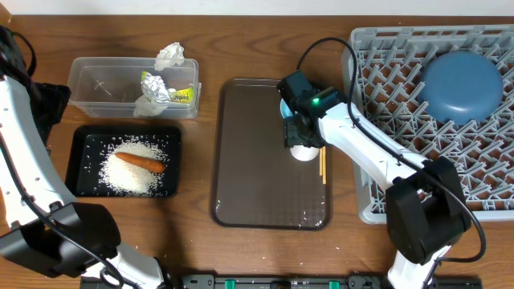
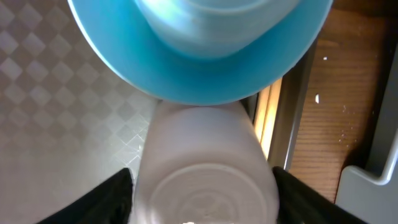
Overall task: Sort waste into correct bins and load items into the dishwasher rack
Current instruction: 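Lift the white cup and carry it right to the rack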
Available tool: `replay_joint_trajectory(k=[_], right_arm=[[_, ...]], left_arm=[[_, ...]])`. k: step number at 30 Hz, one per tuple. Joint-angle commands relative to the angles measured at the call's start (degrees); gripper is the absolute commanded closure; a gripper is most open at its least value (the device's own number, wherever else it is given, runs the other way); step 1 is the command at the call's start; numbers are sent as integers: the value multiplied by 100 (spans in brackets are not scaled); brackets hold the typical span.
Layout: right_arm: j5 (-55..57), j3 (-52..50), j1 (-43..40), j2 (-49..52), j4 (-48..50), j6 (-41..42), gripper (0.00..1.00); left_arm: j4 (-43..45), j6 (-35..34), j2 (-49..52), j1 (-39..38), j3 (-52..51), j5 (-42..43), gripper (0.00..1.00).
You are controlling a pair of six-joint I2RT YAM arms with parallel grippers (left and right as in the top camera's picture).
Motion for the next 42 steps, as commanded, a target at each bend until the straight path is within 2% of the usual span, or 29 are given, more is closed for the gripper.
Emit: replay_joint_trajectory(k=[1,5,11,16,23,32,35,42], right_arm=[[70,-55,74,-44,11,-46,36],[83,-50,74,-46,2,-46,44],[81,195,74,-299,-232,-155,47],[85,595,-35,-966,-479,-750,49],[87,765,-671,-2103,-605,-964,49],[339,765,-3032,-3093,-603,-1008,48],[315,752,-3998,-3082,-588,-1008,48],[317,660,-5626,-2712,-146,-879,47]], left_arm=[[-28,-31,-4,17,37,-114,2],[-28,-31,-4,17,37,-114,2],[-28,-31,-4,17,37,-114,2],[-28,-31,-4,17,37,-114,2],[-28,-31,-4,17,37,-114,2],[-28,-33,-4,17,37,-114,2],[-28,-33,-4,17,37,-114,2],[-28,-31,-4,17,37,-114,2]])
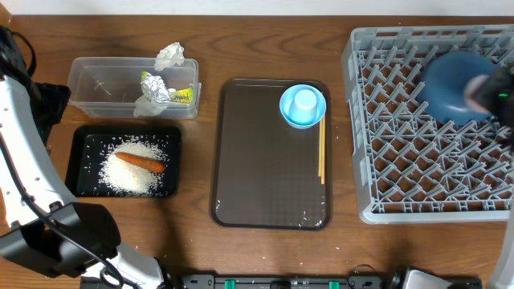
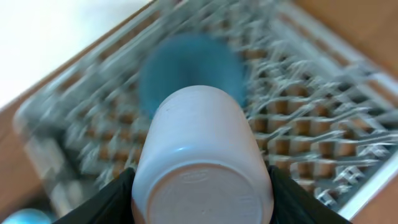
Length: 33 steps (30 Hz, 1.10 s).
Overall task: Sort waste into correct bins and load items into the dishwasher rack
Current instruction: 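Lift the white cup and carry it right to the rack, then set the white cup in the rack and open the right gripper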
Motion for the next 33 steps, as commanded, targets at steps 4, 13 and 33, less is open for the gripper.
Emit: replay_joint_trajectory(k=[4,13,33], right_arm=[[37,-17,-1069,586,310,37,47],[11,-17,-2037,1624,575,-286,46],[-1325,382,-2057,1681,426,-389,1]], left_arm=[[-26,-33,-4,17,37,-114,2],[-26,-33,-4,17,37,-114,2],[-26,-33,-4,17,37,-114,2]])
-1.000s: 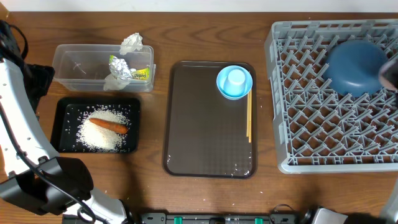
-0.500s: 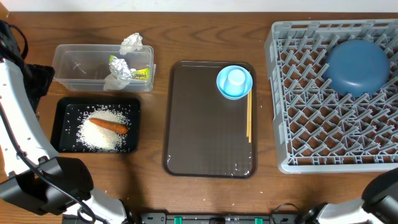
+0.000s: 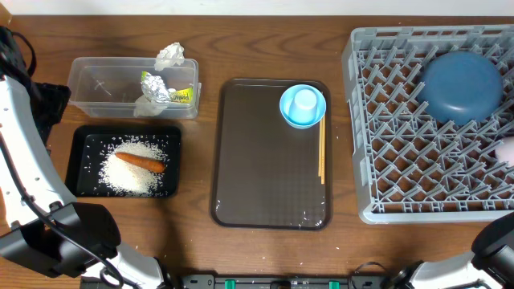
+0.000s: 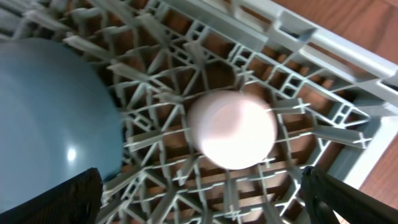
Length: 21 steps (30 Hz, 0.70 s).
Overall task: Sort waste into correct bins and load items into the dishwasher rack
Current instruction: 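Set the white cup in the rack and open the right gripper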
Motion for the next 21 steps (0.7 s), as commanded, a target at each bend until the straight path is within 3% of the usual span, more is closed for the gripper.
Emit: replay_joint_trajectory(k=[1,10,15,21], right_arm=[[-455,306,177,-474,-26,-39,1],[-2234,310,1331,-1513,-341,-46,4],[-2098,264,2835,-1510,-457,-363,5],[-570,245,4824,-811,-146,-367,4]], left_arm=[[-28,-31,-4,17,37,-114,2],[-28,-31,-4,17,37,-114,2],[-28,-31,-4,17,37,-114,2],[-28,-31,-4,17,37,-114,2]])
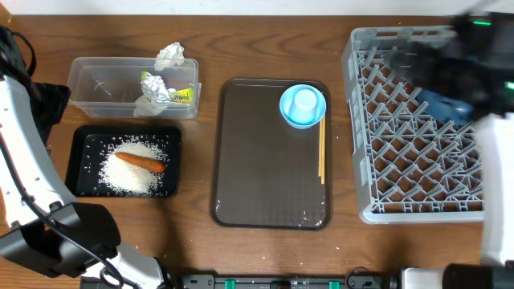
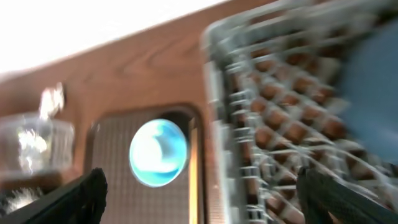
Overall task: Sort waste into correct bins and load items into the dishwasher rack
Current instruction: 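Set the white cup in the rack and open the right gripper, then return the right gripper and grasp the light blue cup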
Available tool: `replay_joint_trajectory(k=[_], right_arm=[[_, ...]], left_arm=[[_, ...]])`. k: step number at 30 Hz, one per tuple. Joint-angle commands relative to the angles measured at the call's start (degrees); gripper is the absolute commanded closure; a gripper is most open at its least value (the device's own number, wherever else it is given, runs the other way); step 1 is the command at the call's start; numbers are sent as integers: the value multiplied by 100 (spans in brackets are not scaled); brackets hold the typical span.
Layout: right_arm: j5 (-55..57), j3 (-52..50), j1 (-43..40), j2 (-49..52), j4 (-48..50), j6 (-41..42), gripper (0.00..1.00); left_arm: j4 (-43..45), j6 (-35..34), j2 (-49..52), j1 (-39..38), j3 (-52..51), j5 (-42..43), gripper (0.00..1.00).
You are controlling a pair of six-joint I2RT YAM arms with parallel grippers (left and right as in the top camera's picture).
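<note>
My right gripper (image 2: 199, 190) is open and empty, with the dark fingers (image 2: 84, 196) at the frame's lower corners. Overhead, the right arm (image 1: 454, 64) is a blur over the back of the grey dishwasher rack (image 1: 418, 160). A large blue bowl (image 1: 450, 106) in the rack is partly hidden by the arm. On the brown tray (image 1: 265, 177) sits a small light-blue bowl (image 1: 303, 105) with a white round shape in its middle, also in the wrist view as the bowl (image 2: 158, 152). Chopsticks (image 1: 322, 160) lie beside it. The white cup does not show.
A clear bin (image 1: 104, 84) at back left holds foil and wrappers. A black tray (image 1: 84, 160) with rice and a carrot (image 1: 140, 163) is in front of it. The left arm (image 1: 24, 152) runs along the left edge, its gripper out of frame.
The open right gripper was over the rack's right part, above the white cup lying there. It now hangs over the rack's back left, and its camera shows the tray.
First my right gripper was shut on a white cup on the tray beside the light-blue bowl. Then it held the cup over the rack. Then it stood open with the cup lying in the rack beside the large bowl. Now it is empty, back towards the tray.
</note>
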Motion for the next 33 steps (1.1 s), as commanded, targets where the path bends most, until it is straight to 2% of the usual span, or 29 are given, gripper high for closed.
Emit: replay_joint_trajectory(k=[1,4,6,11,18,21,24,29,33], right_arm=[[990,-13,911,522,107,-138,4],[1749,-11,1698,1126,328,-109,4],[2745,-11,2236,1775,511,173,1],[2470,-11,2500,2465,719,428,1],[2061,-11,2564,2876,990,619,3],[2037,-13,2570,2933,1071,616,8],[1930,-13,2608,2973,1198,616,20],[1878,-13,2697,3077,1244,616,20],[1869,-13,2704,3123,1239,625,28]], left_arm=[[-26,-31,-4,17,37,-114,2],[-26,-33,-4,17,37,-114,2],[-26,-31,-4,17,37,-114,2],[-26,-31,-4,17,37,-114,2],[-26,-33,-4,17,37,-114,2],[-26,-33,-4,17,37,-114,2],[-26,-33,-4,17,37,-114,2],[-26,-33,-4,17,37,-114,2],[-26,-31,-4,17,37,-114,2]])
